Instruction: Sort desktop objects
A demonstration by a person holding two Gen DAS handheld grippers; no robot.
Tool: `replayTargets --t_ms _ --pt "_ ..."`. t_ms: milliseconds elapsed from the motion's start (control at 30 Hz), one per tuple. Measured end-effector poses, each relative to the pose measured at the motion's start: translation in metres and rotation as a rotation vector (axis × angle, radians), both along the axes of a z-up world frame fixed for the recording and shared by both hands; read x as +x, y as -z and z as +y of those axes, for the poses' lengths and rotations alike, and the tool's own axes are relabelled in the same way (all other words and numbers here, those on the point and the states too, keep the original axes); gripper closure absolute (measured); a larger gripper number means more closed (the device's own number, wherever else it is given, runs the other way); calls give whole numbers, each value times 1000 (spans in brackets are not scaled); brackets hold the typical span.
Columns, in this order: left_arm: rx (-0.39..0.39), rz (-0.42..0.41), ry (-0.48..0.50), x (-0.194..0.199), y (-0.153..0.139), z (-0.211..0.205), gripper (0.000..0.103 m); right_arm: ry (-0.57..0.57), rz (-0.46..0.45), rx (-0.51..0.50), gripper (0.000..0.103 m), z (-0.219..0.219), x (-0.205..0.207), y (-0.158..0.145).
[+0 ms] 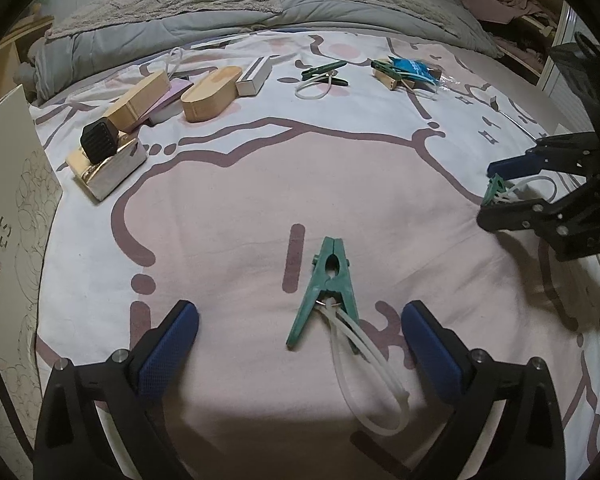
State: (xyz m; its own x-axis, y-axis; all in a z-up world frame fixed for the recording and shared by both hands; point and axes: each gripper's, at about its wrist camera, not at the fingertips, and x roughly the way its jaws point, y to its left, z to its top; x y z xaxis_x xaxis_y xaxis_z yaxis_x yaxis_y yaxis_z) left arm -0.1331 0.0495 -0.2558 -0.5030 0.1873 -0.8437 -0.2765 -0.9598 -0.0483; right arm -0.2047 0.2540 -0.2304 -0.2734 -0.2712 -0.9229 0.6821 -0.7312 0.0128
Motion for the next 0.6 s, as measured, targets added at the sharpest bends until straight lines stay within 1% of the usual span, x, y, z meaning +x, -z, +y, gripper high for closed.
replayTargets --t_ms 100,333,433,500,533,600 --pt "2 0 0 0 0 0 1 -21 3 6 49 -4 2 -1" --pt "30 -3 1 2 -3 -3 2 -23 3 28 49 -5 5 0" --pt "28 6 -7 3 -5 -4 8 -19 -2 26 49 -3 5 1" --pt "35 14 -14 3 -7 -6 19 -18 0 24 49 -3 5 1" --pt "40 16 -16 3 -8 -7 22 -18 0 22 49 -3 6 1" --pt "47 20 -18 4 -10 -9 34 -21 0 21 49 -3 8 2"
